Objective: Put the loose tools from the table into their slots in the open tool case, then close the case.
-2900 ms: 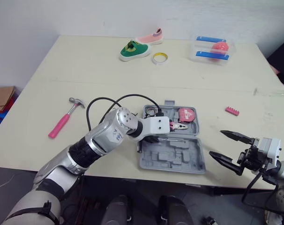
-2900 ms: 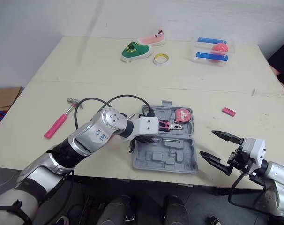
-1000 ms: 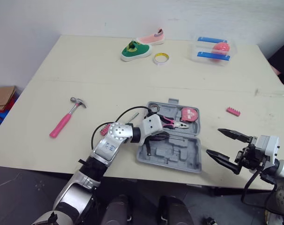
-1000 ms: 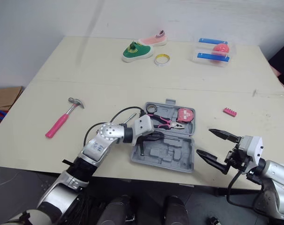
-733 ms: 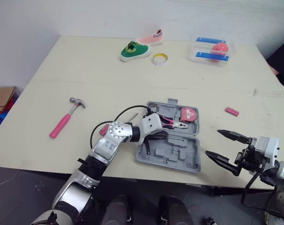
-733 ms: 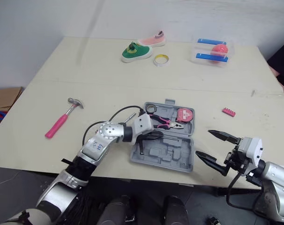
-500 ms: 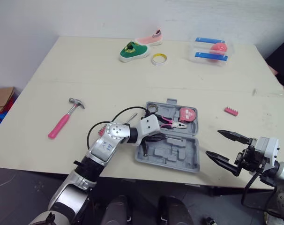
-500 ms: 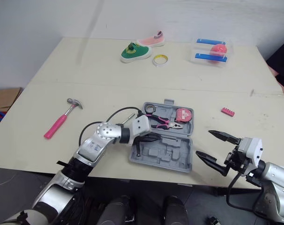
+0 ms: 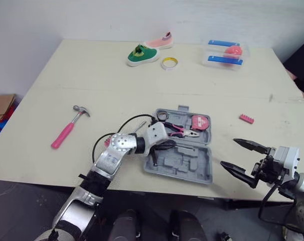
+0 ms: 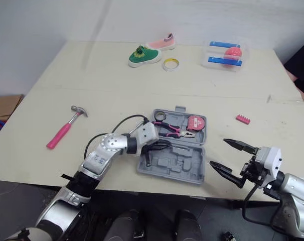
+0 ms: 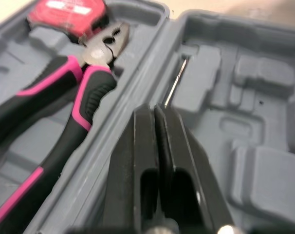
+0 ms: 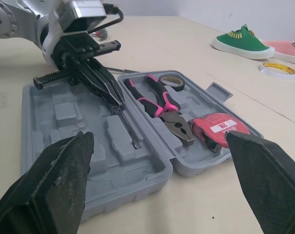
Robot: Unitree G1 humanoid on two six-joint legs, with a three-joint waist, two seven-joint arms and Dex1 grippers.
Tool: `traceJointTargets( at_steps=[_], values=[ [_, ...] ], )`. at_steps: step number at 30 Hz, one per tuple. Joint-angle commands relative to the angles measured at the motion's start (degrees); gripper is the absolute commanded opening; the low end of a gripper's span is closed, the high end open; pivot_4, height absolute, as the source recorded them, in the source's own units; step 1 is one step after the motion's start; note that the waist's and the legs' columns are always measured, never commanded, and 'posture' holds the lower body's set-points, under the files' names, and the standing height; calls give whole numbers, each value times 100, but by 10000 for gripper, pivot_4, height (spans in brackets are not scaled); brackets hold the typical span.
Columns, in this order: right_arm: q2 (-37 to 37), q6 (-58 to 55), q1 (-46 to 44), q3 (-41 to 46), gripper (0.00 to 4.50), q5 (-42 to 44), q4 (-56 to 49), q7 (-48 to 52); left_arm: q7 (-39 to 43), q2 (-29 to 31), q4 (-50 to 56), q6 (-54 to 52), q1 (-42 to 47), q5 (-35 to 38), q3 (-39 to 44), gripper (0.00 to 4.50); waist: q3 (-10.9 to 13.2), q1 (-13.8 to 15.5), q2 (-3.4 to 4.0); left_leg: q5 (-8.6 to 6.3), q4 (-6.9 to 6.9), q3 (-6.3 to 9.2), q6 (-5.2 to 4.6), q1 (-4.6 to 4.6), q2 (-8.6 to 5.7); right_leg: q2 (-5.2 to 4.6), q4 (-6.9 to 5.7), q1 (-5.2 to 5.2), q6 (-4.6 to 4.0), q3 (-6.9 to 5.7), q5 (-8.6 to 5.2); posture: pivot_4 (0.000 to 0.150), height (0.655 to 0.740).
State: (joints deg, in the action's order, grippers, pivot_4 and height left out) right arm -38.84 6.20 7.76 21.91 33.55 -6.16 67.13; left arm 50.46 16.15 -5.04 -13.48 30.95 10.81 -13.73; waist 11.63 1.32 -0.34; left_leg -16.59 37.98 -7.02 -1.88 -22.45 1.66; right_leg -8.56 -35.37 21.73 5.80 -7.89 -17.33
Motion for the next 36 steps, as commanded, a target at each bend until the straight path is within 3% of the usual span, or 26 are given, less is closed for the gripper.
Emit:
traceJointTargets(
  at_steps=[1,2,5,9,14,20,27,32,36],
  values=[
    [-232,92,16,466,45000,212,80,194,483,269,768,242,29,851,728,604,0,7,0,0,0,0,2,1,0,0,-1,-1,-5,-4,-3,1500,7400],
    [-257,108,26,504,45000,213,112,233,499,343,819,250,-8,900,823,604,0,9,0,-1,0,0,3,5,0,1,0,-6,-6,-6,-4,1500,7400],
    [-456,310,-56,855,45000,179,557,417,545,1097,1007,190,-623,1255,1870,7582,1,-42,4,-4,0,-3,-1,10,-3,4,5,-16,-6,-8,-3,1500,7400],
    [-697,848,-150,1172,45000,-22,1390,689,513,1915,740,563,-1533,1257,2857,26279,3,-131,2,-14,-9,-17,3,19,8,6,4,-9,-12,-6,-8,1500,7400],
    [-911,1823,-321,1517,45000,-339,2822,835,182,2475,10,852,-2360,1308,4278,44598,4,-117,0,-48,-8,-14,-7,19,1,-5,6,-10,-9,2,-6,1500,7400],
    [-1218,2707,-341,1808,45000,-609,4489,656,-155,2999,-1407,1369,-3271,1344,5801,44598,4,-165,1,-62,-34,-23,10,21,9,-2,25,2,-19,-1,-13,1500,7400],
    [-1505,3270,-143,2043,45000,-651,5715,496,-567,3493,-2646,2012,-4131,1111,6732,44598,2,-189,-2,-60,-75,-58,16,28,9,-8,36,32,-20,27,-13,1500,7400],
    [-1460,3372,-238,1938,45000,-632,6012,558,-425,3476,-2501,1871,-4228,1500,6879,44598,2,-193,-1,-60,-87,-74,23,28,11,-9,33,53,-26,42,-14,1500,7400],
    [-1094,3177,-706,1581,45000,-440,5480,894,-216,3312,-1582,1358,-4190,1912,6624,44598,-3,-256,-9,-55,-89,-77,30,28,19,-7,32,58,-38,49,-2,1500,7400]
  ],
)
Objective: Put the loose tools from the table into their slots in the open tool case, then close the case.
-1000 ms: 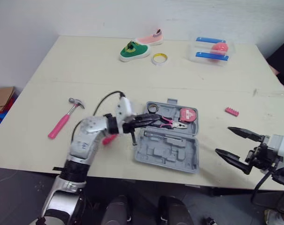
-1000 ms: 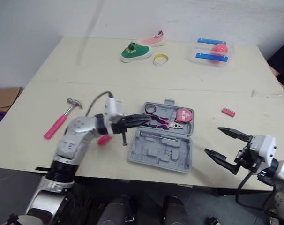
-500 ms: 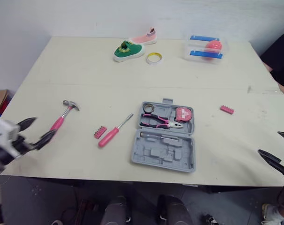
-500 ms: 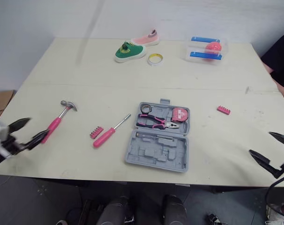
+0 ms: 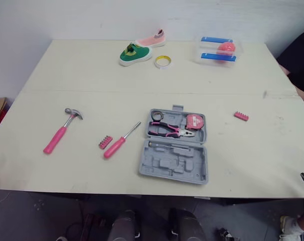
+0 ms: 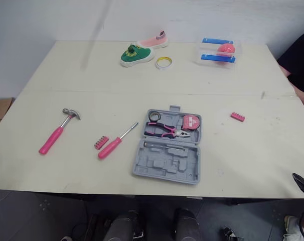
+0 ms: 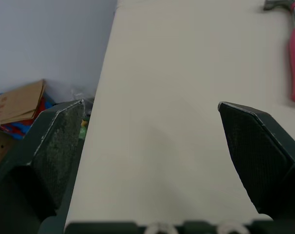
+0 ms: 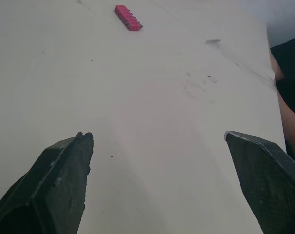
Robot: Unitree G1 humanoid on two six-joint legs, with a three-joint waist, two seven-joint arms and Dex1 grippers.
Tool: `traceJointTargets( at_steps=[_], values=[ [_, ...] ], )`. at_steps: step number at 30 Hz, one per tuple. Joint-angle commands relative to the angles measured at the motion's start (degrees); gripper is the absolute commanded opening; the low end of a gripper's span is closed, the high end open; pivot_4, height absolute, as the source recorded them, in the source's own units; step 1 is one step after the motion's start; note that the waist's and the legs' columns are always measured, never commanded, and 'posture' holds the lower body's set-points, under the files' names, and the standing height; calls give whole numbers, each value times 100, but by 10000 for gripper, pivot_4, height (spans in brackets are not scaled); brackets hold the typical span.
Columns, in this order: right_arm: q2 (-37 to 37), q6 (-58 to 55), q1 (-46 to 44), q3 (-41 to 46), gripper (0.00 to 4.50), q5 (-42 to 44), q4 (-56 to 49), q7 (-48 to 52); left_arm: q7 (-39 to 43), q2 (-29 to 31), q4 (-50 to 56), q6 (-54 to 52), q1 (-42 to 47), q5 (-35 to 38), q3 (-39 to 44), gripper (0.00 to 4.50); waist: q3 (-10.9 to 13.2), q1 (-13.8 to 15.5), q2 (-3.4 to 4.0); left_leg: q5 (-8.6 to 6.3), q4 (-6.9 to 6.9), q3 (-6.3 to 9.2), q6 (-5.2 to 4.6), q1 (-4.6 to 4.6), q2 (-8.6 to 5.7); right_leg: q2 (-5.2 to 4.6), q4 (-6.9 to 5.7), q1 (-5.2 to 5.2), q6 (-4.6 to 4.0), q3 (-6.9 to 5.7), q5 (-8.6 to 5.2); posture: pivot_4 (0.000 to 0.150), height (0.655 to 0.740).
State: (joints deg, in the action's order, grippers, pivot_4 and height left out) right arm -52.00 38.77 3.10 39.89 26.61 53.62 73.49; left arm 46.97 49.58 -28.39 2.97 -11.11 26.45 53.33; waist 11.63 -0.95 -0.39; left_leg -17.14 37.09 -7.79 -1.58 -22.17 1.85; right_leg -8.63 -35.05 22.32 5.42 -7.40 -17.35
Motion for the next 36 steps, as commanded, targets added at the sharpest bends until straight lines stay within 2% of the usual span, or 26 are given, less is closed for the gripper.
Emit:
traceJointTargets(
  at_steps=[1,4,8,11,15,20,24,30,32,34,36],
  values=[
    [363,-280,-331,-356,45000,377,-831,383,177,-63,1105,-545,26,497,-195,44598,-4,-54,-6,3,0,0,5,0,4,2,-1,1,-3,1,2,1500,7400],
    [641,-858,-394,-657,45000,652,-1673,591,213,-100,1776,-1052,32,692,-416,44598,-2,-71,-3,14,-1,0,14,-2,6,5,-13,6,-6,5,5,1500,7400],
    [1140,-1659,-535,-1273,45000,988,-3324,360,89,-60,2218,-1871,368,983,-790,44598,-2,-84,1,34,-8,-29,43,1,8,11,-42,28,-15,28,-1,1500,7400],
    [1469,-2234,-636,-1673,45000,1221,-4493,-15,-255,237,2074,-2595,743,704,-1321,44598,-2,-66,0,37,-1,-34,42,3,10,15,-53,31,-15,33,-1,1500,7400],
    [1751,-2524,-800,-2097,45000,1210,-5345,-231,-700,478,1839,-3448,1439,503,-1909,44598,-4,-24,-3,39,2,-33,35,1,9,14,-61,35,-15,35,0,1500,7400],
    [1938,-2604,-1036,-2663,45000,1079,-5889,-104,-753,646,1411,-3955,2256,-7,-2912,44598,-4,5,-5,41,-1,-43,38,-4,-2,13,-59,44,-14,43,0,1500,7400],
    [1974,-2805,-1273,-2895,45000,1195,-6098,-98,-709,574,517,-3457,3017,-613,-3582,44598,-4,3,-10,52,0,-57,5,-11,-4,22,-71,50,-11,21,2,1500,7400],
    [1964,-3177,-1370,-3097,45000,1198,-6361,-215,-635,412,-363,-3201,3566,-1010,-4000,44598,-7,-58,-16,54,5,-62,0,-10,-3,24,-81,52,-9,3,3,1500,7400],
    [1967,-3251,-1342,-3100,45000,1176,-6441,-272,-191,435,-343,-3472,3461,-973,-4196,44598,-8,-57,-16,55,10,-62,-2,-10,-3,23,-86,52,-9,2,3,1500,7400],
    [1973,-3291,-1330,-3091,45000,1159,-6478,-297,81,495,-262,-3706,3365,-992,-4344,37502,-8,-57,-16,56,11,-65,-3,-5,-5,20,-89,51,-9,6,3,1500,7400],
    [1951,-3296,-1294,-3059,45000,1134,-6528,-325,-173,493,-316,-3667,3323,-1127,-4278,30077,-8,-55,-16,57,12,-67,-6,0,-8,17,-84,49,-9,9,3,1500,7400]
  ],
)
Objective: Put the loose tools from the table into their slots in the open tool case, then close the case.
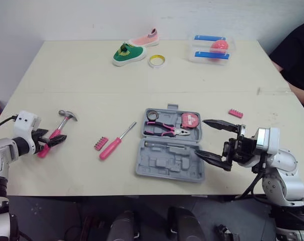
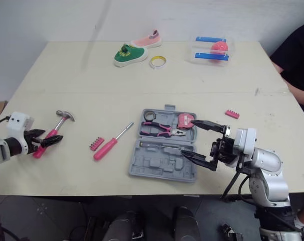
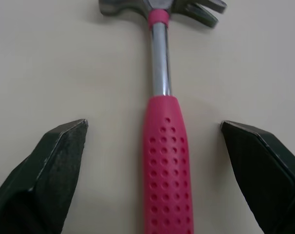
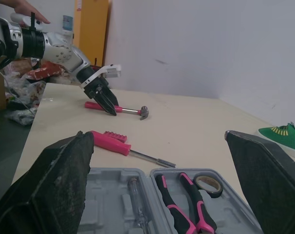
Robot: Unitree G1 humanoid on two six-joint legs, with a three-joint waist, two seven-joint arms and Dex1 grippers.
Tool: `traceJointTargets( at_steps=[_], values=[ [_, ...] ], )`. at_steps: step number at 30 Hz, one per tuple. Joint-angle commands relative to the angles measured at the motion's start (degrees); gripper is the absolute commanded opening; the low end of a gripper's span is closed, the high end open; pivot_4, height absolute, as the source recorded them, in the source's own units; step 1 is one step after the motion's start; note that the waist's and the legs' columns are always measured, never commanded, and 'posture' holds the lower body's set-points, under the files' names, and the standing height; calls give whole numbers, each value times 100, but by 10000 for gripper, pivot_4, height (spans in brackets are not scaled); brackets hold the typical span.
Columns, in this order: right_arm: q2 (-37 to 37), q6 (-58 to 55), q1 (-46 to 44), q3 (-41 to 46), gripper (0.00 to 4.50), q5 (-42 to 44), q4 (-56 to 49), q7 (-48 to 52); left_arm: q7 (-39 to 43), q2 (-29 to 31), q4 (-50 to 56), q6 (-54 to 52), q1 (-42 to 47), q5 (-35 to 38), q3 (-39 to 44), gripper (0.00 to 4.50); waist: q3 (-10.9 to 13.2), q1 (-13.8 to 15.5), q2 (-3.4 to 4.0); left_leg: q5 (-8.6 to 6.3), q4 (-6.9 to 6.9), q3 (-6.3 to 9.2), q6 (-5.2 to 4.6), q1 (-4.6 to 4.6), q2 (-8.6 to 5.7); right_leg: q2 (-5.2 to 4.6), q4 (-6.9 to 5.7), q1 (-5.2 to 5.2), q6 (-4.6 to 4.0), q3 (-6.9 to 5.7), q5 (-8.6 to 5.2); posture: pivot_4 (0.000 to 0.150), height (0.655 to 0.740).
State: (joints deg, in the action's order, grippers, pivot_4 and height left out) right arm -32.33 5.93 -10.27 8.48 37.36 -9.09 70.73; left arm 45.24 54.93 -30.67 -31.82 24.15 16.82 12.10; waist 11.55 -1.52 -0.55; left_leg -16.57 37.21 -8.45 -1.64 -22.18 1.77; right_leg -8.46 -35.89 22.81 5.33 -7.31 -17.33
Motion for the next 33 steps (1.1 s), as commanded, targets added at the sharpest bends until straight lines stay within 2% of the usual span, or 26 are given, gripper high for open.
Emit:
traceJointTargets(
  at_steps=[1,6,10,12,15,19,24,28,33],
  values=[
    [-40,-14,78,132,45000,57,-275,-77,-97,-63,-42,-217,-271,-143,-38,26339,0,3,0,0,0,0,-1,1,-1,-1,1,0,0,1,0,1500,7400],
    [-123,45,175,253,45000,23,-215,-32,-119,-175,601,-277,-562,101,334,5773,0,-9,1,0,-5,0,1,5,1,-5,0,0,0,8,0,1500,7400],
    [-126,253,164,307,45000,-147,-36,-40,-145,-194,1022,24,-619,145,610,5414,0,2,0,0,-1,0,0,2,1,-5,1,1,0,8,0,1500,7400],
    [-181,399,120,386,45000,-252,140,-10,-7,-180,1589,424,-562,308,858,5414,2,11,-4,0,2,0,0,0,1,-6,1,1,1,7,0,1500,7400],
    [-468,483,166,701,45000,-231,417,159,584,-160,2757,733,-561,715,872,5414,17,63,-34,-3,8,11,8,-15,1,-8,4,5,1,12,1,1500,7400],
    [-729,264,331,886,45000,43,417,417,1254,-198,3502,701,-541,1177,636,5414,16,125,-34,-4,7,5,-5,-17,-2,-7,5,2,9,50,7,1500,7400],
    [-1269,274,812,1300,45000,-92,580,794,1940,-341,4313,647,313,1113,-695,5414,17,153,-33,-1,6,-1,-3,-13,3,29,16,-1,8,34,6,1500,7400],
    [-1481,186,1208,1642,45000,-21,578,856,1844,-827,4659,202,929,932,-1697,5413,17,173,-33,3,20,-7,-20,-11,-7,36,25,-9,26,26,16,1500,7400],
    [-1601,115,1656,1815,45000,-25,565,1081,1770,-1490,4573,21,1533,325,-2837,5413,17,145,-33,5,30,-5,-25,-9,-5,40,25,-16,34,38,21,1500,7400]
  ],
)
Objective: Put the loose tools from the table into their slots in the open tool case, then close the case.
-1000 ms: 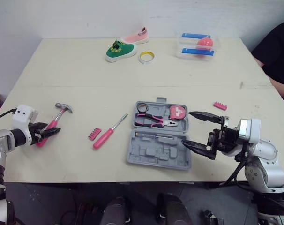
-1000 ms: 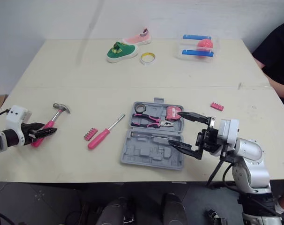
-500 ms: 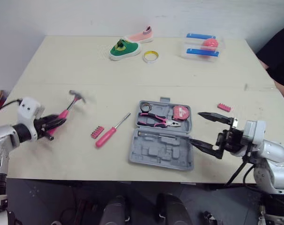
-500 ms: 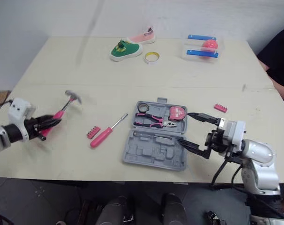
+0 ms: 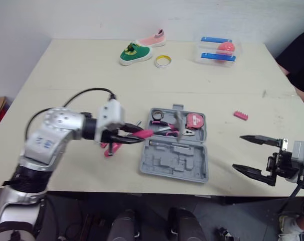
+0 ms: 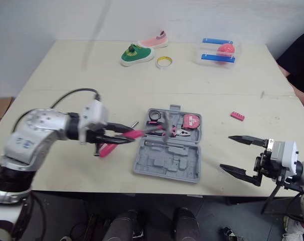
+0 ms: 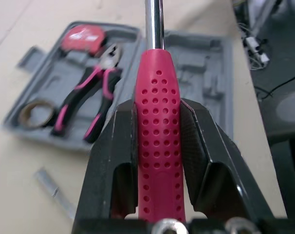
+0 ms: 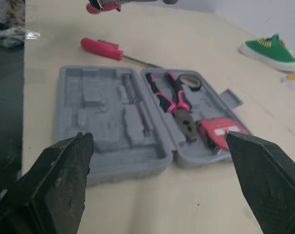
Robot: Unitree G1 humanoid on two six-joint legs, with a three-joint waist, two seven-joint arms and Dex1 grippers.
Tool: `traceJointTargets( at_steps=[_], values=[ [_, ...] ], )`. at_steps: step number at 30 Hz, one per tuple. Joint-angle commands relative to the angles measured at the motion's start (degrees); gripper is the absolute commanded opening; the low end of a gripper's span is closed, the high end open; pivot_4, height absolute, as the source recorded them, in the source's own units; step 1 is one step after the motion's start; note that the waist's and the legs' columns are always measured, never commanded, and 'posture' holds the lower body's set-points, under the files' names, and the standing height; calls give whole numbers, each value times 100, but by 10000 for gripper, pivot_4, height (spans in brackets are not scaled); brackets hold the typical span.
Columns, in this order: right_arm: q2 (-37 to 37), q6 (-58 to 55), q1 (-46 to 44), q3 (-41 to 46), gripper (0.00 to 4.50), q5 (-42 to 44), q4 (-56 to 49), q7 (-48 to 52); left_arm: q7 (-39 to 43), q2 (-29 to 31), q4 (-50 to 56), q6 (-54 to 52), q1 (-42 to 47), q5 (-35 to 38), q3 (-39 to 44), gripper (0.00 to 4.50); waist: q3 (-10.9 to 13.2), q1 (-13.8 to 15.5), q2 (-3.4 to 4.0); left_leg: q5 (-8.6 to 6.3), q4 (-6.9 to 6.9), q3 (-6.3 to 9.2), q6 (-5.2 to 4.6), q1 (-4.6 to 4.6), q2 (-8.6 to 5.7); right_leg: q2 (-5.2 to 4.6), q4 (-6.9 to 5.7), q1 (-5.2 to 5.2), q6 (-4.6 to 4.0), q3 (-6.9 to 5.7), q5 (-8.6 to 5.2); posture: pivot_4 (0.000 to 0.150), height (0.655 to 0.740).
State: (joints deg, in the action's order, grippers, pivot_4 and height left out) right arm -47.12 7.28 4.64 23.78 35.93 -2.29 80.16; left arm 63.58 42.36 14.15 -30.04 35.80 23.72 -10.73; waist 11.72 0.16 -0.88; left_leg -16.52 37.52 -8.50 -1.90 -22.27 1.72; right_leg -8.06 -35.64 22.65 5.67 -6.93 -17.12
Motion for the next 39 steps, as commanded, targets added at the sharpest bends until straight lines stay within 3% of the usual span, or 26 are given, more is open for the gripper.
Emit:
traceJointTargets(
  at_steps=[1,5,12,26,28,29,32,38,39],
  values=[
    [-121,-16,196,328,45000,114,-85,130,-70,-327,34,-231,476,-470,-745,5413,0,-26,0,0,0,-2,1,1,3,5,1,1,0,2,0,1500,7400],
    [-89,24,259,337,45000,60,-50,141,-124,-923,-803,186,1061,-1459,-1790,5413,-1,-4,2,2,6,-2,3,1,5,17,-3,3,0,1,0,1500,7400],
    [-23,28,226,277,45000,-7,-94,55,-78,-1359,-1418,-134,1506,-2020,-2316,5413,-1,13,2,-5,38,7,-7,-11,11,15,-2,0,-1,14,0,1500,7400],
    [159,186,360,228,45000,-45,-131,63,66,-1625,-1642,-232,1608,-2642,-2472,5413,-1,33,2,-6,49,13,-11,-11,8,-3,-6,-7,-1,25,0,1500,7400],
    [161,180,380,226,45000,-37,-159,56,30,-1685,-1553,-332,1618,-2602,-2384,16100,-1,33,2,-6,49,13,-11,-10,8,-3,-7,-7,-1,25,0,1500,7400],
    [162,178,387,227,45000,-33,-171,53,39,-1697,-1512,-297,1624,-2597,-2365,18187,-1,34,2,-6,49,13,-11,-10,8,-3,-8,-7,-1,25,0,1500,7400],
    [148,71,396,204,45000,-20,-359,-60,238,-1720,-1124,-327,1667,-2214,-2001,31029,-1,38,2,-6,51,14,-12,-10,6,-6,-9,-8,-1,24,0,1500,7400],
    [148,-90,426,202,45000,-37,-605,-240,171,-1946,-1052,340,1185,-1534,-1220,31029,-2,50,4,-7,54,15,-13,-10,5,-28,-11,-10,-1,22,0,1500,7400],
    [155,-121,419,187,45000,-44,-652,-290,89,-2100,-1169,660,1000,-1390,-1021,25533,-3,49,6,-6,54,15,-13,-11,6,-29,-11,-10,0,22,0,1500,7400]
  ],
)
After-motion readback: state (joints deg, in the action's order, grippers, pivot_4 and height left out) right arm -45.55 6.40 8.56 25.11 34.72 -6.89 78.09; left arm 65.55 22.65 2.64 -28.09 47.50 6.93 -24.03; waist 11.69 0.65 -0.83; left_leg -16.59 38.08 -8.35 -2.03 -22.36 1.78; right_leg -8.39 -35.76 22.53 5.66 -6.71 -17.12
